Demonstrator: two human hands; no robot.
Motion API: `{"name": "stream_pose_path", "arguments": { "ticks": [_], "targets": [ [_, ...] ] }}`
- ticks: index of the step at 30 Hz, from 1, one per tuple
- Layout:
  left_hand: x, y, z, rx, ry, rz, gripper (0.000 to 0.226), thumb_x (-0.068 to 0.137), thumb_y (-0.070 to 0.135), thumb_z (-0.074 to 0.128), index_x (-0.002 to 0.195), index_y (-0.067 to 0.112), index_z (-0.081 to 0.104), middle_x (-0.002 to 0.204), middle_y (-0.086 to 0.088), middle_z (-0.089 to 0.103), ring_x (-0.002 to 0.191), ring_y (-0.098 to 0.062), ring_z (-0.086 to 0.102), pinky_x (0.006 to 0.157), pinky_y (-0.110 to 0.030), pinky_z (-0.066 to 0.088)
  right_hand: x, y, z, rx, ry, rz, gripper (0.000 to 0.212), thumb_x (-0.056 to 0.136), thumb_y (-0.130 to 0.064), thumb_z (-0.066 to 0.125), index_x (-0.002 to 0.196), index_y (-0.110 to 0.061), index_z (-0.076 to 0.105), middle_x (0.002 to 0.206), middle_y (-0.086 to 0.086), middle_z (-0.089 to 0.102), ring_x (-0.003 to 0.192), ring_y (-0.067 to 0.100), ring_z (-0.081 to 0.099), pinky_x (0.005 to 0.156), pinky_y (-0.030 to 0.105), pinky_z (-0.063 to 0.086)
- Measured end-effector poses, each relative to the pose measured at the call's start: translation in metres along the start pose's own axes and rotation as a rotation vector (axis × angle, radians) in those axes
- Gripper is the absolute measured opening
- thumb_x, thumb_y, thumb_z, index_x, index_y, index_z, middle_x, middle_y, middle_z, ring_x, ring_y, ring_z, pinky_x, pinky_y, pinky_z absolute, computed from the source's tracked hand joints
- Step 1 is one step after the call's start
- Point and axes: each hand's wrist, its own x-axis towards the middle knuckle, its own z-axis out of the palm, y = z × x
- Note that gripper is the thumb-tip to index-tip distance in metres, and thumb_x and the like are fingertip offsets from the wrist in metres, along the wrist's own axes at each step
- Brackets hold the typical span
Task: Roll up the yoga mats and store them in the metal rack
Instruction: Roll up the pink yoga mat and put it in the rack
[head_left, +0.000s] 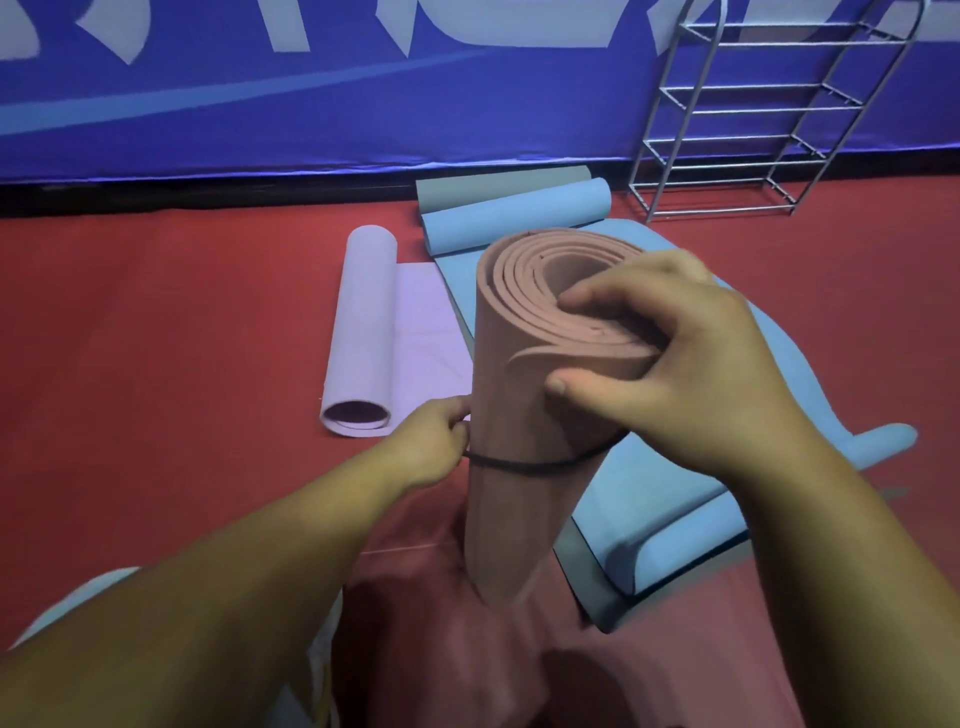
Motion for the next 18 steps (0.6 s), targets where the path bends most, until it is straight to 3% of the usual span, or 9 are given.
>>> {"name": "stream_pose_path", "arguments": {
  "ticks": [2,4,6,8,10,13,18],
  "targets": [
    [-0.002,-0.005,0.003,-0.058,-0.048,-0.047,0.041,0.104,0.012,0.038,0.107,0.044,0.062,0.082,0.011,0.071,0.071,-0.004,0.063,0.064,-0.022,0.049,0.001,0.004,0.006,-0.001,0.05,0.008,0.053,0.064,-0.043,0.082,0.114,-0.031,0.068,0.132,-0.014,0.055,0.131,0.012,0.047,0.105,0.024,0.041],
    [0.0,-0.007,0.001,-0.072,-0.064,-0.062,0.043,0.104,0.018,0.037,0.107,0.054,0.061,0.098,0.005,0.074,0.09,-0.013,0.068,0.07,-0.029,0.05,-0.004,0.009,0.014,0.171,0.141,0.151,0.054,0.074,-0.046,0.071,0.126,-0.036,0.058,0.146,-0.01,0.046,0.141,0.006,0.038,0.114,0.028,0.037],
    [0.001,-0.009,-0.001,-0.078,-0.065,-0.081,0.049,0.104,0.023,0.037,0.098,0.066,0.059,0.106,0.003,0.075,0.099,-0.019,0.071,0.071,-0.035,0.052,-0.009,0.012,0.027,0.468,0.265,0.409,0.039,0.094,-0.043,0.052,0.134,-0.039,0.052,0.136,-0.024,0.057,0.132,-0.002,0.048,0.113,0.043,0.042],
    [0.003,-0.011,-0.001,-0.081,-0.062,-0.094,0.052,0.104,0.025,0.037,0.094,0.072,0.057,0.107,0.004,0.075,0.102,-0.022,0.071,0.071,-0.037,0.053,-0.014,0.017,0.039,0.605,0.349,0.659,0.037,0.105,-0.03,0.04,0.139,-0.043,0.05,0.112,-0.035,0.064,0.114,-0.006,0.059,0.105,0.041,0.05],
    [0.004,-0.011,-0.002,-0.093,-0.061,-0.107,0.046,0.105,0.026,0.037,0.099,0.066,0.057,0.106,0.005,0.075,0.102,-0.022,0.071,0.076,-0.041,0.057,-0.019,0.022,0.048,0.621,0.386,0.784,0.042,0.102,-0.019,0.044,0.137,-0.039,0.056,0.09,-0.025,0.067,0.094,0.001,0.064,0.095,0.038,0.054],
    [0.008,-0.013,-0.003,-0.111,-0.044,-0.127,0.039,0.105,0.025,0.037,0.102,0.057,0.058,0.105,0.006,0.075,0.101,-0.021,0.071,0.084,-0.047,0.058,-0.024,0.034,0.055,0.514,0.298,0.907,0.027,0.093,-0.015,0.054,0.109,-0.024,0.073,0.077,-0.007,0.066,0.069,0.009,0.057,0.071,0.038,0.052],
    [0.015,-0.018,-0.006,-0.142,0.04,-0.128,0.045,0.101,0.008,0.04,0.093,0.044,0.066,0.104,0.0,0.075,0.1,-0.029,0.069,0.082,-0.05,0.06,-0.023,0.055,0.048,0.6,0.165,0.97,0.032,0.092,-0.006,0.06,0.123,-0.015,0.061,0.071,0.008,0.061,0.057,0.014,0.053,0.06,0.024,0.051]
  ]
}}
